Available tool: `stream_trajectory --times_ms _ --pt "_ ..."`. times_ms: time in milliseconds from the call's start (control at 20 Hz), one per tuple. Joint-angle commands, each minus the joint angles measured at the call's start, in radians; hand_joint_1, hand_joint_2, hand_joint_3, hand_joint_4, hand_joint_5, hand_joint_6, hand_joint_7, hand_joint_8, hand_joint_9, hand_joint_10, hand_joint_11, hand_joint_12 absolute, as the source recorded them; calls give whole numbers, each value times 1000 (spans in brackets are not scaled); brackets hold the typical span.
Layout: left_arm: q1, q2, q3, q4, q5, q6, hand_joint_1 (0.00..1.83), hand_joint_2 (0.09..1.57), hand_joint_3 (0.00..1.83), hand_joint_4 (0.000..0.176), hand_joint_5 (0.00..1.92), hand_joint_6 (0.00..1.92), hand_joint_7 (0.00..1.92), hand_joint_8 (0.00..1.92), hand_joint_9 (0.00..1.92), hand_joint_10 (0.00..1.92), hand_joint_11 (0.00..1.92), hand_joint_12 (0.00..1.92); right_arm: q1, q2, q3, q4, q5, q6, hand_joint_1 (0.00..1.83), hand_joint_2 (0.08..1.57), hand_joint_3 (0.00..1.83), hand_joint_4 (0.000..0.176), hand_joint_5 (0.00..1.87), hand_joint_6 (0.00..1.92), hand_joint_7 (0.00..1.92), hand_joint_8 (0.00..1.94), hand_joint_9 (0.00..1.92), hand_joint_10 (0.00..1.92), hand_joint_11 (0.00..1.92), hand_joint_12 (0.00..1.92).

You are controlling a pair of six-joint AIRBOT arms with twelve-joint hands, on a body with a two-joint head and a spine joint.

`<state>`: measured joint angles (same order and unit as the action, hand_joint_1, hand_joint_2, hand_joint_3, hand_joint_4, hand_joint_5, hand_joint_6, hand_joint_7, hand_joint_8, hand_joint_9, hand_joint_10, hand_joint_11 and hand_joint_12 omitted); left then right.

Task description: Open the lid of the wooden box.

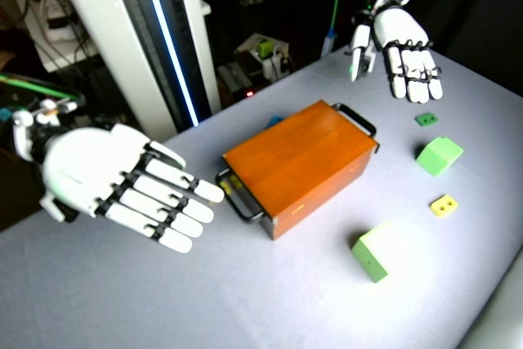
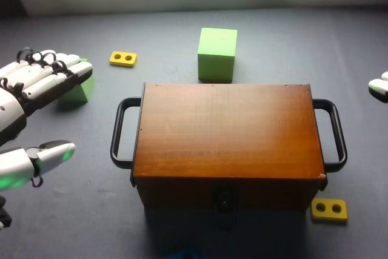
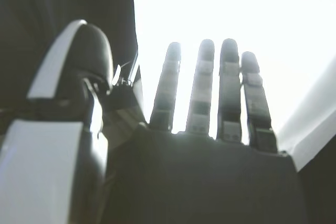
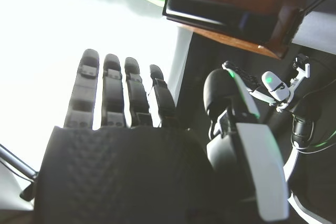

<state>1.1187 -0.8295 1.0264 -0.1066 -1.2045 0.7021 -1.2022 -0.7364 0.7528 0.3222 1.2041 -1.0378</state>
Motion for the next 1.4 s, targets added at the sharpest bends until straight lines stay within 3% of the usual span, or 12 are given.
stream_trajectory --times_ms 0,250,450,850,1200,1350 --pt "0 3 3 -18 -120 -5 385 1371 11 0 37 10 0 0 0 0 0 0 1 0 5 -6 104 0 221 1392 35 0 0 19 0 0 0 0 0 0" --pt "3 -16 10 -11 -92 -14 282 1400 10 0 44 10 0 0 0 0 0 0 -4 -12 10 0 78 -3 214 1397 9 0 1 0 0 0 0 0 0 0" --pt "3 -10 14 6 -46 -16 281 1399 6 0 73 18 0 0 0 0 0 0 -4 -16 15 -1 38 -8 393 1395 0 0 31 9 0 0 0 0 0 0" --pt "3 -6 21 43 52 -31 262 1417 4 0 125 11 14 3 0 0 0 0 9 -38 42 -7 -61 -8 401 1382 0 0 87 18 29 8 0 0 0 0" --pt "3 -28 36 103 128 -79 131 1441 3 0 105 1 0 0 0 0 0 0 58 -70 73 -35 -163 -8 341 1383 1 0 62 2 7 0 0 0 0 0" --pt "-2 -39 40 135 152 -102 174 1437 0 0 131 9 14 4 0 0 0 0 78 -87 83 -48 -195 -8 368 1386 1 0 66 3 6 0 0 0 3 1"
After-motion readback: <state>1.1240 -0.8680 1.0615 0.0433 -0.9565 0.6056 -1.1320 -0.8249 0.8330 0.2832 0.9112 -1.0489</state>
